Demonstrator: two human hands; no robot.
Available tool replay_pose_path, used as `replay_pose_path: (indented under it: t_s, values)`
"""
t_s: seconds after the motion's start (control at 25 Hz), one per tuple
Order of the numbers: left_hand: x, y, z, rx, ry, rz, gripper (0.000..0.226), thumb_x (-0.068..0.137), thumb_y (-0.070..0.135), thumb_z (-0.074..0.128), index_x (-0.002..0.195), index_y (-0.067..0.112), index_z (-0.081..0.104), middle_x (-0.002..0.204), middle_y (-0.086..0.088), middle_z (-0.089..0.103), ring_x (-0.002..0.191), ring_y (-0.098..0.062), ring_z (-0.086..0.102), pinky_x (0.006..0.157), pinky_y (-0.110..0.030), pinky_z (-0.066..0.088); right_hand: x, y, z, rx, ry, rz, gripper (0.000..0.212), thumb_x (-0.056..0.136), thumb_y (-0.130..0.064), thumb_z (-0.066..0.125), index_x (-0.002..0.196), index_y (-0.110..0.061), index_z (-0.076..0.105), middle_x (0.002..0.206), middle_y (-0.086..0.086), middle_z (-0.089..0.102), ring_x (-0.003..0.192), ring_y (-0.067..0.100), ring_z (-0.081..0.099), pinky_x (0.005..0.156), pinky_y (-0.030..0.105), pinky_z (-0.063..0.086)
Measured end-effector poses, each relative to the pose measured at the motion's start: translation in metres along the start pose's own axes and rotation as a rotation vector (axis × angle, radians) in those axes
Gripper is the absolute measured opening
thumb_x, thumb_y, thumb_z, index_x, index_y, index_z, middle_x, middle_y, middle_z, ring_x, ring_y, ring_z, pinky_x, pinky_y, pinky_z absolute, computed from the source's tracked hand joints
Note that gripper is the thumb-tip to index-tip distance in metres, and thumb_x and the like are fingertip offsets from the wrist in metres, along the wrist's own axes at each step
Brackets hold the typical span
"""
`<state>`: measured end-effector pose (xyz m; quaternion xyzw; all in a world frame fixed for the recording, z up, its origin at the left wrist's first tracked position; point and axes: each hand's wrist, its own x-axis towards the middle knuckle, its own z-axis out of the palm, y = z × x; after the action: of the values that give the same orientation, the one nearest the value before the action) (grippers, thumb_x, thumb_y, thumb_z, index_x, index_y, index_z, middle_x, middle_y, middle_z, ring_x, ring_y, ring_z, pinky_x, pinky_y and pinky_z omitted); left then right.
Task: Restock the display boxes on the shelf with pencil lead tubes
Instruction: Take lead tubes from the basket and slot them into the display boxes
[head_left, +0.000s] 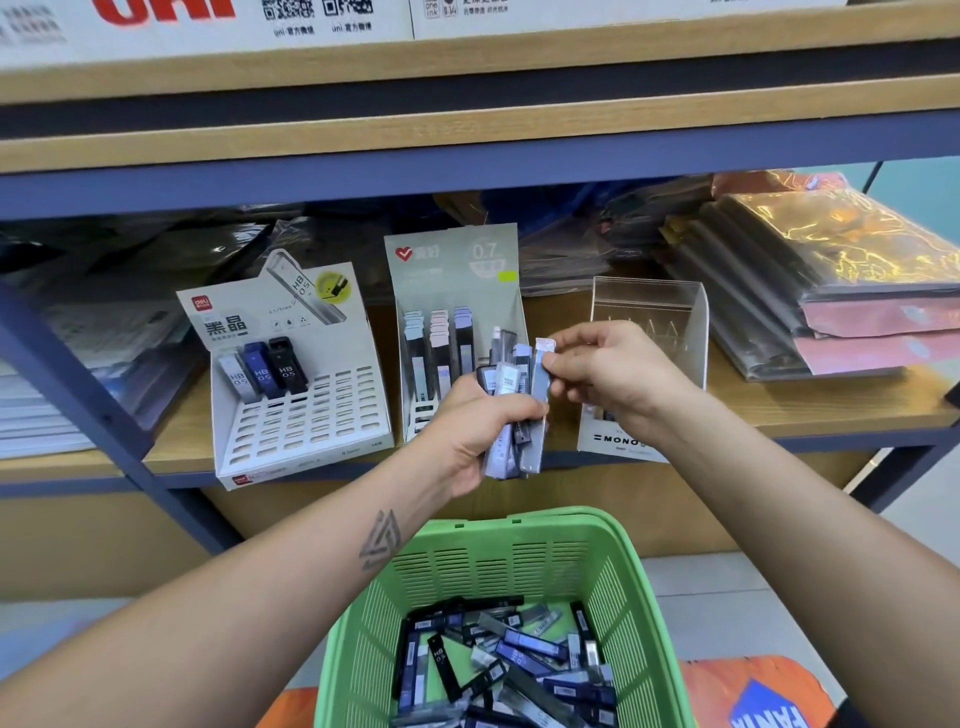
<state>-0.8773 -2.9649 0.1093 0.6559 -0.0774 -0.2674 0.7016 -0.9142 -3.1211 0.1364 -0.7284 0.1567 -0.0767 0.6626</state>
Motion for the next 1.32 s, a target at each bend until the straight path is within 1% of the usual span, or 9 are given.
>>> replay_pose_path:
  t_s: [0.12, 0.24, 0.44, 0.56, 0.72, 0.84, 1.0, 1.16, 1.32]
  values:
    - [-0.004, -0.001, -0.011, -0.1, -0.015, -0.014, 0.032, 0.087, -0.008, 0.066, 0.118, -0.002, 0.066, 0.107, -0.024, 0.073, 0.087, -0.031, 0.071, 0.085, -0.045, 0.06, -0.001, -0.006, 0.006, 0.095, -0.077, 0.071, 0.011, 0.092, 0.006, 0.063, 0.097, -0.003, 0.066, 0.061, 0.007, 0.067, 0.049, 0.01, 0.061, 0.044, 0.017, 0.046]
    - [-0.016, -0.002, -0.021, -0.154, -0.058, -0.028, 0.022, 0.089, -0.005, 0.064, 0.111, -0.002, 0.065, 0.088, -0.022, 0.073, 0.07, -0.029, 0.071, 0.069, -0.04, 0.062, -0.001, -0.01, 0.011, 0.12, -0.151, 0.105, 0.014, 0.094, 0.009, 0.058, 0.096, -0.004, 0.064, 0.064, 0.01, 0.066, 0.048, 0.012, 0.062, 0.044, 0.017, 0.047]
    - [-0.036, 0.003, -0.041, -0.193, -0.084, -0.071, 0.029, 0.092, -0.006, 0.062, 0.12, -0.005, 0.059, 0.104, -0.029, 0.071, 0.092, -0.042, 0.072, 0.079, -0.056, 0.06, 0.002, -0.023, 0.016, 0.344, -0.304, 0.167, 0.013, 0.096, 0.002, 0.058, 0.106, -0.005, 0.062, 0.084, 0.012, 0.07, 0.061, 0.015, 0.066, 0.056, 0.019, 0.055]
    - [-0.047, 0.011, -0.048, -0.126, -0.08, -0.074, 0.026, 0.09, -0.007, 0.065, 0.115, -0.007, 0.059, 0.097, -0.028, 0.072, 0.085, -0.039, 0.073, 0.077, -0.05, 0.062, -0.003, -0.027, 0.025, 0.18, -0.381, 0.067, 0.014, 0.092, -0.015, 0.069, 0.102, -0.006, 0.064, 0.083, 0.009, 0.069, 0.058, 0.011, 0.055, 0.057, 0.02, 0.045]
    - [-0.05, 0.019, -0.054, -0.069, -0.009, -0.087, 0.033, 0.087, -0.013, 0.063, 0.119, -0.011, 0.054, 0.095, -0.031, 0.071, 0.082, -0.043, 0.073, 0.069, -0.048, 0.063, -0.002, -0.023, 0.036, -0.028, -0.265, -0.024, 0.015, 0.099, -0.004, 0.059, 0.114, -0.004, 0.061, 0.095, 0.018, 0.076, 0.053, 0.012, 0.052, 0.052, 0.022, 0.04]
    - [-0.045, 0.024, -0.063, 0.029, 0.116, -0.14, 0.04, 0.086, -0.013, 0.06, 0.123, -0.011, 0.048, 0.094, -0.034, 0.071, 0.08, -0.045, 0.073, 0.064, -0.051, 0.063, 0.006, -0.025, 0.046, -0.167, -0.254, -0.131, 0.011, 0.099, -0.001, 0.058, 0.11, -0.003, 0.057, 0.084, 0.015, 0.077, 0.055, 0.017, 0.061, 0.055, 0.026, 0.045]
    - [-0.035, 0.032, -0.087, 0.113, 0.268, -0.173, 0.039, 0.084, -0.012, 0.061, 0.121, -0.007, 0.048, 0.091, -0.029, 0.071, 0.075, -0.04, 0.075, 0.06, -0.05, 0.062, 0.018, -0.034, 0.057, -0.202, -0.242, -0.237, 0.015, 0.093, 0.001, 0.067, 0.105, -0.008, 0.07, 0.077, 0.016, 0.074, 0.064, 0.019, 0.07, 0.067, 0.029, 0.061]
    - [-0.034, 0.039, -0.098, 0.122, 0.263, -0.188, 0.034, 0.086, -0.011, 0.059, 0.119, -0.01, 0.049, 0.067, -0.024, 0.064, 0.068, -0.037, 0.074, 0.059, -0.047, 0.062, 0.027, -0.049, 0.063, -0.429, -0.241, -0.356, 0.023, 0.096, -0.002, 0.064, 0.116, -0.012, 0.066, 0.075, 0.005, 0.075, 0.066, 0.015, 0.073, 0.07, 0.027, 0.061]
    - [-0.027, 0.045, -0.094, 0.053, 0.252, -0.154, 0.014, 0.086, -0.01, 0.06, 0.1, -0.012, 0.056, 0.065, -0.023, 0.061, 0.053, -0.028, 0.068, 0.049, -0.035, 0.059, 0.028, -0.049, 0.068, -0.488, -0.211, -0.408, 0.014, 0.094, -0.003, 0.067, 0.105, -0.008, 0.06, 0.075, 0.009, 0.075, 0.071, 0.02, 0.075, 0.072, 0.033, 0.063]
